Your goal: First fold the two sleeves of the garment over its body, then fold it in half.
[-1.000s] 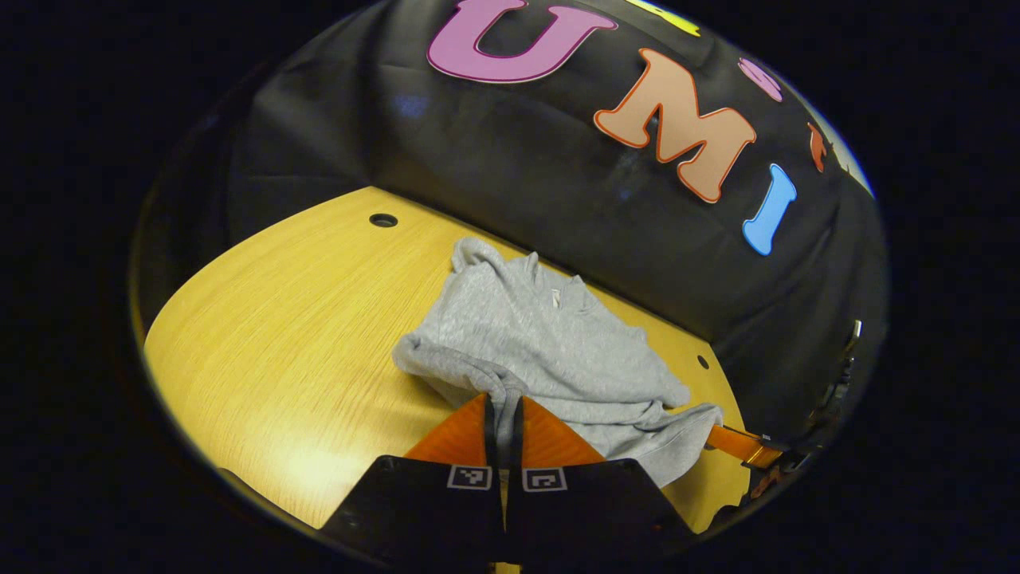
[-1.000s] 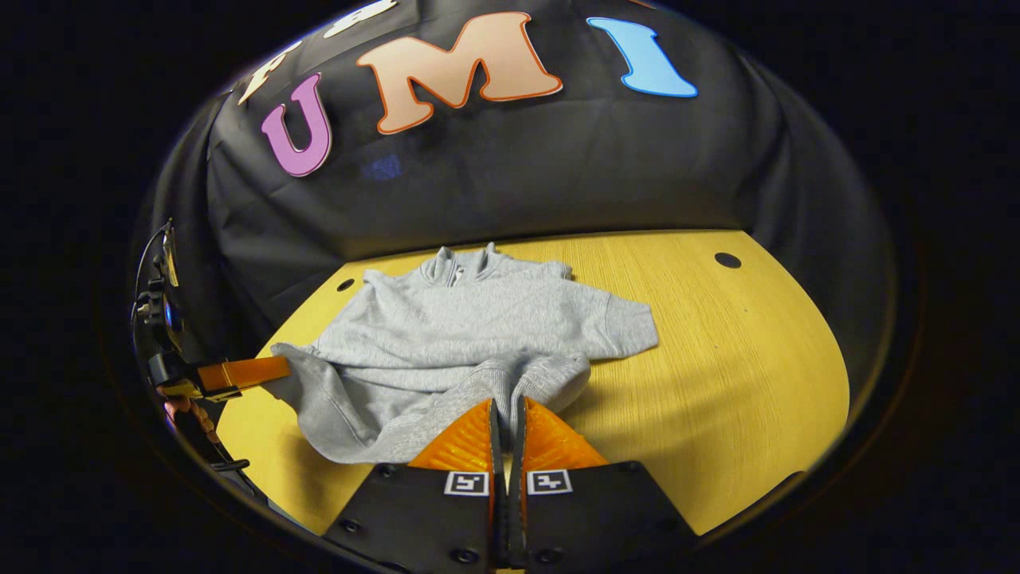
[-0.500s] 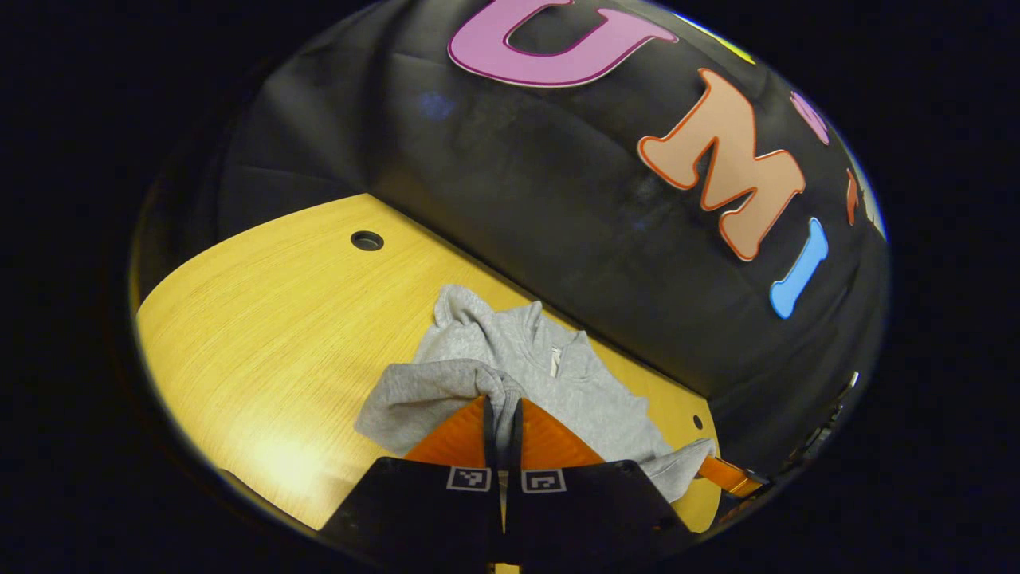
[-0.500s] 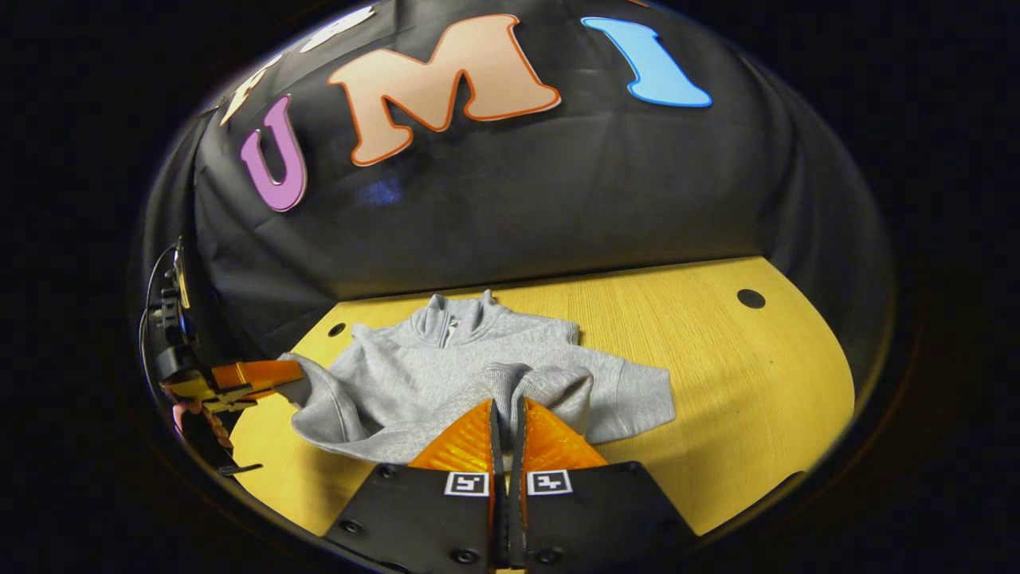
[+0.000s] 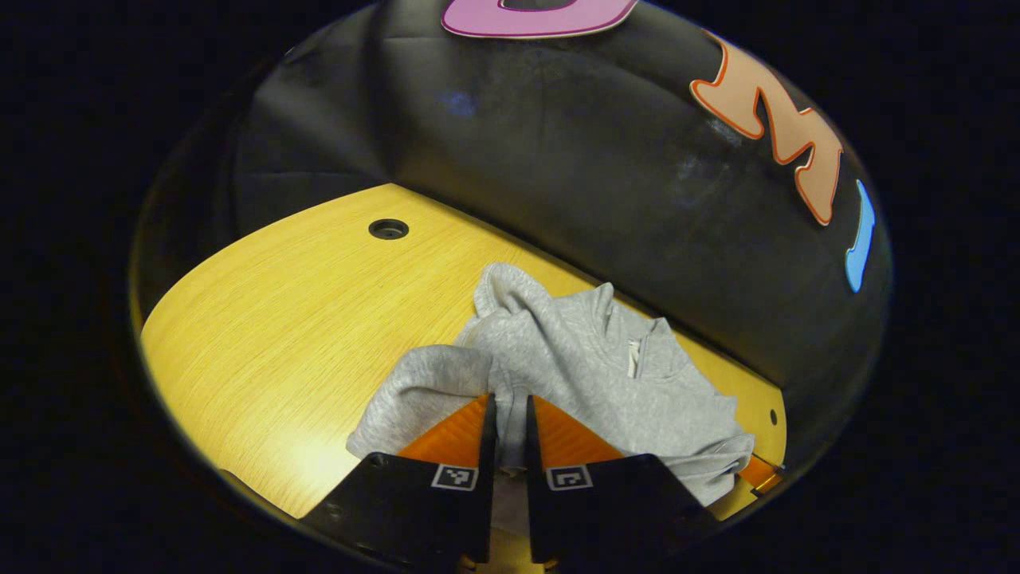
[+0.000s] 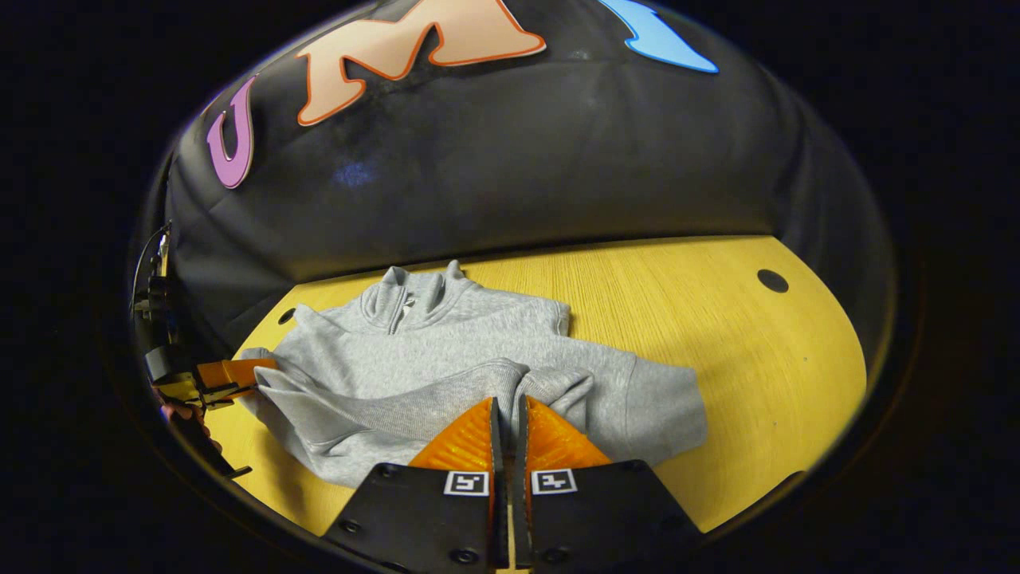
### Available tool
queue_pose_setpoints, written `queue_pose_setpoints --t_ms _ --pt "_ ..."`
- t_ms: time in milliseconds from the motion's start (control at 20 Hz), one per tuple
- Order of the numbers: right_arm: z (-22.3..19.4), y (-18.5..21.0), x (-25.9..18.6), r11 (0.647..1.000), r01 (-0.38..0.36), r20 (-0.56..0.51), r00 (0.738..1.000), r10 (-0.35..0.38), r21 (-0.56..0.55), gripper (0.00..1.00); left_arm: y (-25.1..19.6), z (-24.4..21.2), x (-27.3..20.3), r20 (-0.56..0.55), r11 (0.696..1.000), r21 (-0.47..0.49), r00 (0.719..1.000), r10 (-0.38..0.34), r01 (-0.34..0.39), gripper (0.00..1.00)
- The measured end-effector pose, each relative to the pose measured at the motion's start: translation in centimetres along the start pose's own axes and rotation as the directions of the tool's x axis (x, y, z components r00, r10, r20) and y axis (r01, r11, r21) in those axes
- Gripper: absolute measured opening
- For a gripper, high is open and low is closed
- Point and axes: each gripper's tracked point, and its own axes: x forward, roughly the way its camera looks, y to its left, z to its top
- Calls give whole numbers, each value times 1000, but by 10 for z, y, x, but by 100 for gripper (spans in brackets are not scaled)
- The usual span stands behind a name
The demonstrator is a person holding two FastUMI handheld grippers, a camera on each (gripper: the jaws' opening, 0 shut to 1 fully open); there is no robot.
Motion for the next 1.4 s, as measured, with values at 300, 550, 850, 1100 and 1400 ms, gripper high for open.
queue_pose_setpoints --t_ms 300,550,850,1100,1400 --pt "6 2 -5 1000 -19 7 1000 19 6 26 -27 -3 -3 -27 992 89 996 -88 90 81" --pt "37 14 -39 999 -50 94 994 52 -21 96 -35 39 -39 74 986 97 986 -146 139 93" --pt "75 41 -127 993 -91 213 971 106 -81 98 -34 66 -133 109 965 134 964 -242 227 94" --pt "91 60 -224 992 -104 340 932 123 -72 98 -27 60 -207 114 951 172 954 -278 256 94" --pt "59 60 -299 993 -112 399 913 90 31 98 -21 30 -265 104 933 246 950 -295 263 94"
